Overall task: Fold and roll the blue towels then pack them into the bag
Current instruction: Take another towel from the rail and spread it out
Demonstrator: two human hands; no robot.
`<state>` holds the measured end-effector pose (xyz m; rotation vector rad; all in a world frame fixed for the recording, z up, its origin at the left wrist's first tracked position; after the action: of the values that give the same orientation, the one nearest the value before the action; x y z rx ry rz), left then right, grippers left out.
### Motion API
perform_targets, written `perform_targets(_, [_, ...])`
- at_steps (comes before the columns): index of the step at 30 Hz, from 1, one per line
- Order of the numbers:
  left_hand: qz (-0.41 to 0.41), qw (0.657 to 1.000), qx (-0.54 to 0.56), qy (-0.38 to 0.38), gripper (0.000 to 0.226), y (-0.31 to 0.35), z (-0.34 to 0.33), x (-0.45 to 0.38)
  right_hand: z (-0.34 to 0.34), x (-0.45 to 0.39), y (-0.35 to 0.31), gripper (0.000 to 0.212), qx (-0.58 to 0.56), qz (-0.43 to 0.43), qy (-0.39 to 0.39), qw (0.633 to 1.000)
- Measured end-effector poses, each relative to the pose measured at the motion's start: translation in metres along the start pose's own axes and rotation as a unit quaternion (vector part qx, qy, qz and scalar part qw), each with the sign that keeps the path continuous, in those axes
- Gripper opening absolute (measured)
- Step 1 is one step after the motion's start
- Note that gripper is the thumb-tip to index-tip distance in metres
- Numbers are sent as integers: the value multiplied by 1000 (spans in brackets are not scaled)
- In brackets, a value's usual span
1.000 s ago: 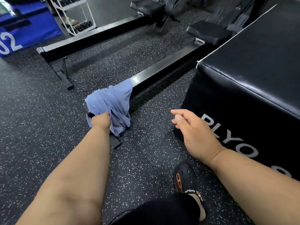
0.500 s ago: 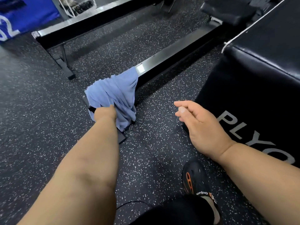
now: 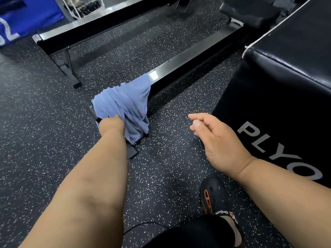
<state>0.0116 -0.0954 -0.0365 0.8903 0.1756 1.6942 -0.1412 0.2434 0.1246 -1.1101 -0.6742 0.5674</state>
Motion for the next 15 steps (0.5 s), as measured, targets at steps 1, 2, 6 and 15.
perform_targets(1, [7, 1000, 11, 5, 33, 0, 3, 3, 0, 1, -1, 27, -4, 1, -1, 1000])
perform_targets(2, [12, 1000, 21, -1, 35, 1, 5, 8, 0, 1, -1, 26, -7, 3, -3, 1000])
perform_targets(6, [33, 999, 17, -18, 39, -2, 4, -1, 0, -1, -2, 28, -3, 11, -2, 1000])
perform_targets(15, [-160, 980, 41, 109, 34, 23, 30, 31, 3, -3, -1, 27, -11, 6, 16, 1000])
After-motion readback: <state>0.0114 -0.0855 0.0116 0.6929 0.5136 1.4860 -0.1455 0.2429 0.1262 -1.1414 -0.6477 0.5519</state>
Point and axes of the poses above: each hand's wrist, its own x-axis away from the middle knuckle, its own z-axis out of the back of the hand, y = z × x, the point moved 6 cm from there along -x, towards the middle knuckle, and after that the axes turned 6 degrees about -x, right-handed, at the moved point
